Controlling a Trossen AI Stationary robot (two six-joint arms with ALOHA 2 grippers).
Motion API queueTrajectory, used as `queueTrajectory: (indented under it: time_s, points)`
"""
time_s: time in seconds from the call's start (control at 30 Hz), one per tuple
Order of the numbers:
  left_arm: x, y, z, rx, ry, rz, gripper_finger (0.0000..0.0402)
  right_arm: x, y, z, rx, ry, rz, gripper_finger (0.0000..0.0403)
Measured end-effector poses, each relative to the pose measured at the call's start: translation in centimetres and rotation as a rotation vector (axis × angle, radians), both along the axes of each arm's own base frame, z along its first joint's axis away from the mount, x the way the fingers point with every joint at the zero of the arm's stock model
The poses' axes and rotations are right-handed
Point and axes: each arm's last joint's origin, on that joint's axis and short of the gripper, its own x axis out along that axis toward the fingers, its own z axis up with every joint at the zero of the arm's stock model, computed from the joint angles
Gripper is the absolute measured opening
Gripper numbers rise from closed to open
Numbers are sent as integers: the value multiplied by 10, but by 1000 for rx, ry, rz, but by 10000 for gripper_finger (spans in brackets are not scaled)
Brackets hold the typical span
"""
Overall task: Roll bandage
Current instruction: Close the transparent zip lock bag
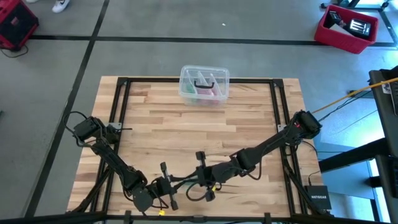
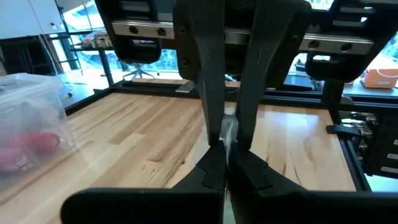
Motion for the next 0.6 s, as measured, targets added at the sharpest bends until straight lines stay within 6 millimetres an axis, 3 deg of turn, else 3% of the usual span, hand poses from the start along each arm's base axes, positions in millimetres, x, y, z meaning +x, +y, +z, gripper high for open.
queueTrajectory:
  time_s: [0.23,0.6]
  points:
    - [-5,-3,0,29,2,19,0,-2,-1,-3,-10,46,-12,37]
    - [-7,-6,0,52,11,10,0,-6,-3,-10,-45,131,-21,26]
